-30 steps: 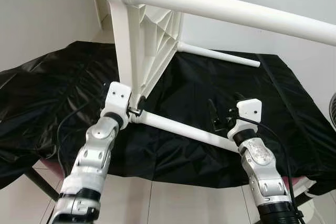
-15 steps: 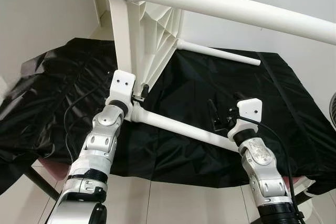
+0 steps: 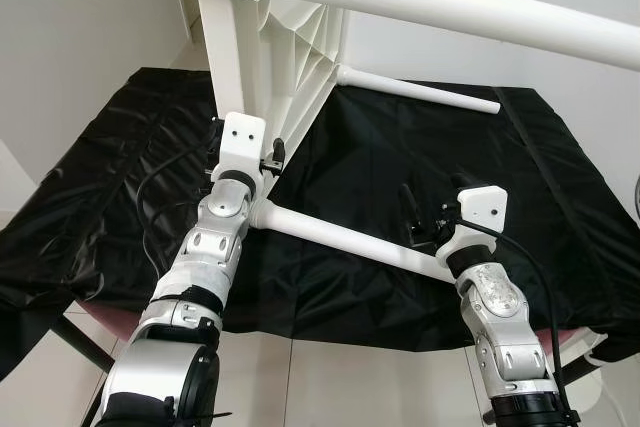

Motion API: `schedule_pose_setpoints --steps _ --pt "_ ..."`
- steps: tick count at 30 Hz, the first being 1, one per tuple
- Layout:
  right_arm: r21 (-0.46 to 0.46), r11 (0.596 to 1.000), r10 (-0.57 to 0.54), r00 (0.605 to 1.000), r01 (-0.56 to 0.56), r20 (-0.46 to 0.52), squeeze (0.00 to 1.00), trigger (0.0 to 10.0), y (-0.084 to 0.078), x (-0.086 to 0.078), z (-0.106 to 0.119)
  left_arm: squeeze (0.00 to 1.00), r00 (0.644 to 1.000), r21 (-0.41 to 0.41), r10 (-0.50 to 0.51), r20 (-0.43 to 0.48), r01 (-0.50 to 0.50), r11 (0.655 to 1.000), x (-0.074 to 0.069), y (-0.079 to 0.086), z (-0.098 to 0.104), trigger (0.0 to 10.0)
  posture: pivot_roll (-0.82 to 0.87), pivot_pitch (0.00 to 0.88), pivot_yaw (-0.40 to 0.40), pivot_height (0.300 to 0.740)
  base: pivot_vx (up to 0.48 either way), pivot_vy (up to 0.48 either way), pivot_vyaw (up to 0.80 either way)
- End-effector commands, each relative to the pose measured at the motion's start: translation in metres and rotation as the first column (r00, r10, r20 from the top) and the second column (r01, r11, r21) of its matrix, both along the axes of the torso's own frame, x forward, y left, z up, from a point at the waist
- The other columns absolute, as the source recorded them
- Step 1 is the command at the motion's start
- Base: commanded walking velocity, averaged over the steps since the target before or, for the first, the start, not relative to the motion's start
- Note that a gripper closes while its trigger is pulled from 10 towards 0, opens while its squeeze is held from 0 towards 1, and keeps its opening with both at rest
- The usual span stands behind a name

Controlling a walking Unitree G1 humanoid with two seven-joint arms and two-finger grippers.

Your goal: Building children table

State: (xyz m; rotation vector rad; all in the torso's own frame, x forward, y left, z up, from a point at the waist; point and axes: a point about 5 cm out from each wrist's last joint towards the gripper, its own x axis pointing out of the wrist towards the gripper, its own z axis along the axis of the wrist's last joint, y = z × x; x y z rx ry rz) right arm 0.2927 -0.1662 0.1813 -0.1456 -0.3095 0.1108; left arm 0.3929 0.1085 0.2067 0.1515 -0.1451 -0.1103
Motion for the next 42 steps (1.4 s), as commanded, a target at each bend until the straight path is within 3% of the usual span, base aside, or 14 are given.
schedule_pose_setpoints --steps 1,7,9,14,19,20,21,22,25,26,42 --pt "-0.002 1.000 -0.004 1.000 0.004 -0.011 0.00 10.0 0.001 -0.002 -0.001 0.00 0.999 0.011 -0.032 -0.008 0.032 0.999 0.001 -0.003 -0.001 10.0 -0.08 0.135 0.026 0.740 0.000 0.000 0.00" --pt "0.003 1.000 -0.014 1.000 0.014 -0.020 0.00 10.0 0.001 -0.007 -0.004 0.00 0.998 0.010 -0.059 -0.030 0.059 0.998 0.006 -0.005 0.000 10.0 -0.09 0.147 0.041 0.740 0.000 0.000 0.00" --pt "0.009 1.000 -0.019 0.999 0.019 -0.027 0.00 10.0 0.002 -0.010 -0.006 0.00 0.994 -0.023 -0.083 -0.077 0.081 0.996 0.007 -0.004 -0.006 10.0 -0.09 0.155 0.048 0.740 0.000 0.000 0.00" --pt "0.014 1.000 -0.024 0.999 0.025 -0.033 0.00 10.0 0.003 -0.013 -0.006 0.00 0.993 -0.085 -0.077 -0.084 0.070 0.994 0.010 0.000 -0.007 10.0 -0.09 0.162 0.058 0.740 0.000 0.000 0.00" --pt "0.017 0.999 -0.026 0.999 0.027 -0.036 0.00 10.0 0.005 -0.015 -0.007 0.00 0.993 -0.091 -0.083 -0.081 0.076 0.993 0.011 0.001 -0.007 10.0 -0.10 0.162 0.060 0.740 0.000 0.000 0.00" --pt "0.019 0.999 -0.027 0.999 0.028 -0.037 0.00 10.0 0.005 -0.016 -0.007 0.00 0.993 -0.093 -0.083 -0.084 0.075 0.993 0.012 0.001 -0.007 8.7 -0.10 0.164 0.063 0.740 0.000 0.000 0.00" --pt "0.020 0.999 -0.029 0.999 0.029 -0.038 0.00 10.0 0.006 -0.017 -0.007 0.00 0.993 -0.089 -0.081 -0.081 0.074 0.993 0.013 0.002 -0.006 9.1 -0.10 0.167 0.066 0.740 0.000 0.000 0.00" --pt "0.021 0.999 -0.032 0.999 0.033 -0.038 0.00 10.0 0.005 -0.018 -0.007 0.00 0.994 -0.083 -0.076 -0.081 0.069 0.994 0.013 0.003 -0.005 2.9 -0.10 0.167 0.066 0.740 0.000 0.000 0.00" --pt "0.022 0.999 -0.034 0.999 0.035 -0.038 0.00 10.0 0.005 -0.018 -0.006 0.00 0.994 -0.079 -0.072 -0.080 0.066 0.995 0.014 0.004 -0.004 2.9 -0.11 0.170 0.069 0.740 0.000 0.000 0.00" --pt "0.023 0.999 -0.038 0.999 0.039 -0.038 0.00 10.0 0.005 -0.019 -0.006 0.00 0.994 -0.085 -0.064 -0.083 0.057 0.995 0.015 0.005 -0.003 0.0 -0.11 0.173 0.071 0.740 0.000 0.000 0.00" --pt "0.031 0.997 -0.067 0.997 0.068 -0.046 0.00 10.0 0.004 -0.025 -0.004 0.00 0.995 -0.113 0.074 -0.065 -0.081 0.990 0.020 0.032 0.005 0.0 -0.13 0.196 0.084 0.740 0.000 0.000 0.00"
